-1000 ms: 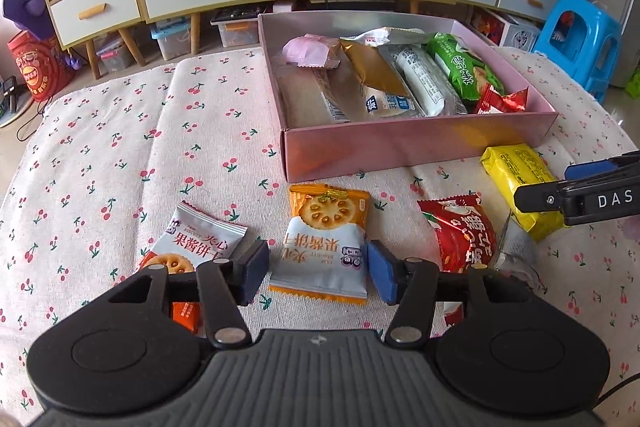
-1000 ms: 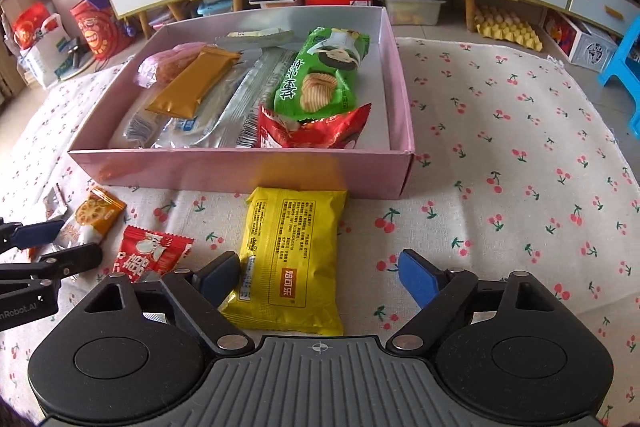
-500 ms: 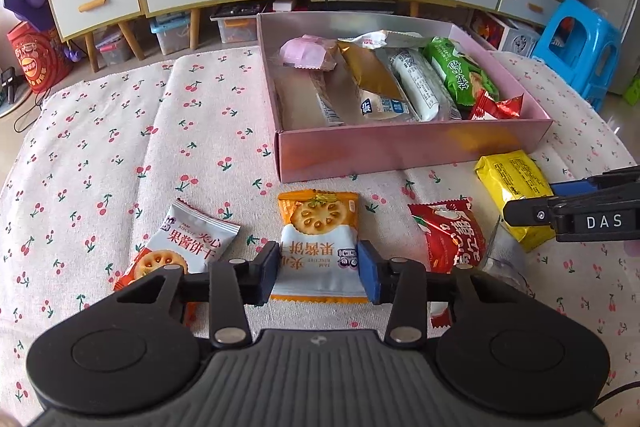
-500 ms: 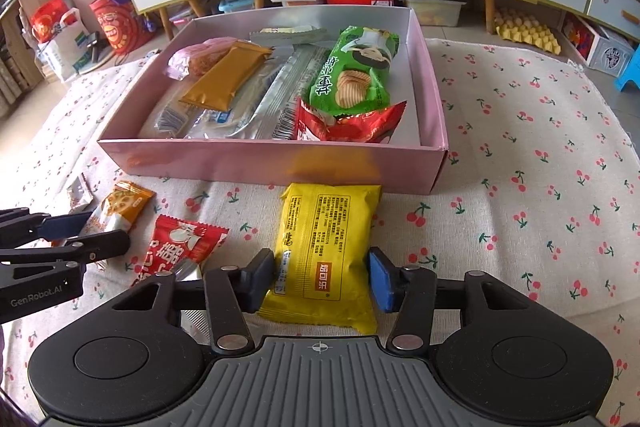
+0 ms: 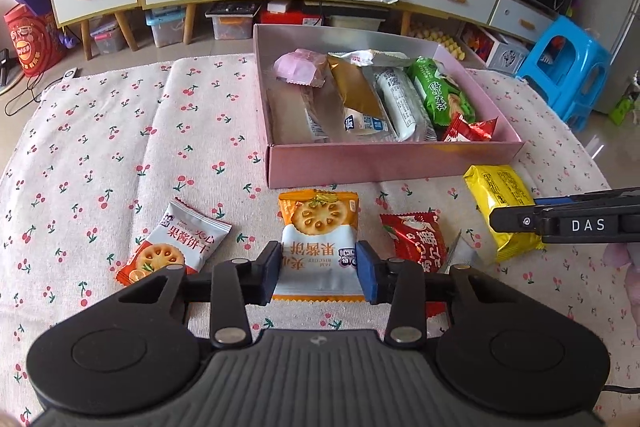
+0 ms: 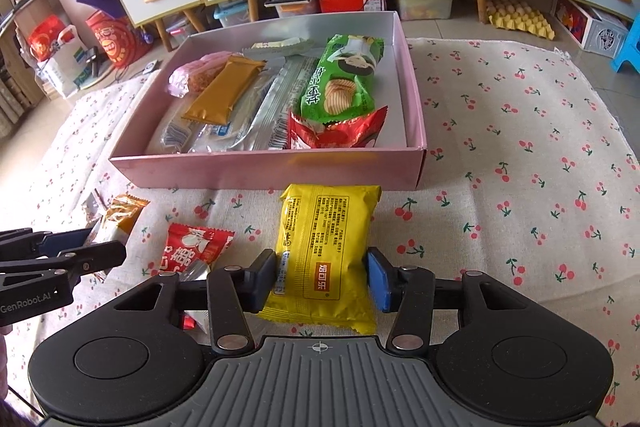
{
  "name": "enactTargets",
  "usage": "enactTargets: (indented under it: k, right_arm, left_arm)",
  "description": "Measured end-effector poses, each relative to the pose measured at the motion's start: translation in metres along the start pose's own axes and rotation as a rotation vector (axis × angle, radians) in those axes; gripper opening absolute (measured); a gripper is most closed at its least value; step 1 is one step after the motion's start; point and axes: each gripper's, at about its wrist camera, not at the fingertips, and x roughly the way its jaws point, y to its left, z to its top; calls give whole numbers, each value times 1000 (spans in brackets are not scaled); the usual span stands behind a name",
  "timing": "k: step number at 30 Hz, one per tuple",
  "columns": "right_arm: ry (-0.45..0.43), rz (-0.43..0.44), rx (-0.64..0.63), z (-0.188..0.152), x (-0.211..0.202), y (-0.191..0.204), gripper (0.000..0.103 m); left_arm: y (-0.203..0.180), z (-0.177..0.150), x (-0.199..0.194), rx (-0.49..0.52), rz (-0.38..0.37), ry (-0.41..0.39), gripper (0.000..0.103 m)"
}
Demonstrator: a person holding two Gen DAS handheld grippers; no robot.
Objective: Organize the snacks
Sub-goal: 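Carry the biscuit bag and yellow bag into the pink box and open both tools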
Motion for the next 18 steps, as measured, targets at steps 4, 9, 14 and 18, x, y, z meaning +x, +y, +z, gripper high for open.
enactTargets:
  k: [4, 9, 14, 18]
  right_arm:
    - [-12, 18, 25, 4, -7, -1, 47]
    - [-45, 66, 71, 14, -18, -1, 47]
    - [-76, 85, 106, 23, -19, 3, 47]
    - [-101, 90, 131, 29, -18, 4, 47]
  left_arm:
    - [-1, 4, -7, -15, -15, -17, 37]
    - [-2, 17, -16, -45, -35, -61, 37]
    - [-5, 31, -14, -103, -51, -117, 37]
    - [-6, 37, -3, -155, -49, -138, 37]
